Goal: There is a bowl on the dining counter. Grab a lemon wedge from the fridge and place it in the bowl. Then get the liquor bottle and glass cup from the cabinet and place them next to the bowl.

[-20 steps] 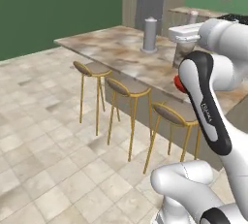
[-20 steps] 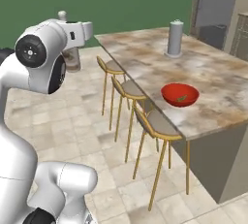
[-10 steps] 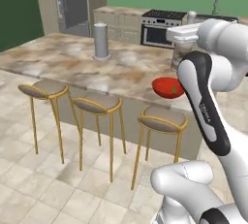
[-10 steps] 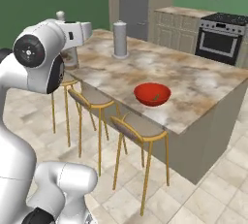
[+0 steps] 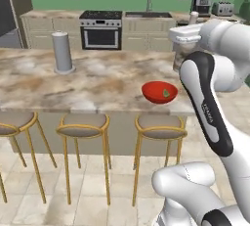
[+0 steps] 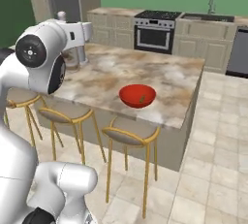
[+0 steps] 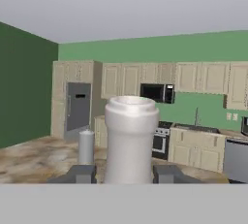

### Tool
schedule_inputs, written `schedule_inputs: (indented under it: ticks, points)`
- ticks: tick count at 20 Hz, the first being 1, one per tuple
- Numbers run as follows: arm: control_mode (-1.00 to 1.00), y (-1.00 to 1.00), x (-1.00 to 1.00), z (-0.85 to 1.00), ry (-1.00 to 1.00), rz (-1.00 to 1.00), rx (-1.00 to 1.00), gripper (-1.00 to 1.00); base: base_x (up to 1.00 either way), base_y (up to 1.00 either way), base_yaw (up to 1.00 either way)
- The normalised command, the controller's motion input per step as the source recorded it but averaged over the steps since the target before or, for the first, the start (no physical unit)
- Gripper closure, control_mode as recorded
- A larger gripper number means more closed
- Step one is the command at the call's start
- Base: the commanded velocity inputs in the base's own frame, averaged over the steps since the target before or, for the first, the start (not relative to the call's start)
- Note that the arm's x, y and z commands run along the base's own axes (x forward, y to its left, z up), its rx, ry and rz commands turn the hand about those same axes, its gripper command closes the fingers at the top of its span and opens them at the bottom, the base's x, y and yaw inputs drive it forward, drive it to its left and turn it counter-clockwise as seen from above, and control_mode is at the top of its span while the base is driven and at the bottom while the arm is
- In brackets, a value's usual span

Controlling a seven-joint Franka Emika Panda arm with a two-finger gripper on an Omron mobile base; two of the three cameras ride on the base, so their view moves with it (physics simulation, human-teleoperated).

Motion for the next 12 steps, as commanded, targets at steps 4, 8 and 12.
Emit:
schedule_inputs:
  ticks: [4, 8, 12]
  points:
    - [1.00, 0.00, 0.00, 0.00, 0.00, 0.00, 0.00, 1.00, 0.55, 0.74, -0.50]
    - [1.00, 0.00, 0.00, 0.00, 0.00, 0.00, 0.00, 1.00, 0.66, 0.59, -0.42]
    - [1.00, 0.00, 0.00, 0.00, 0.00, 0.00, 0.00, 1.00, 0.79, 0.50, -0.38]
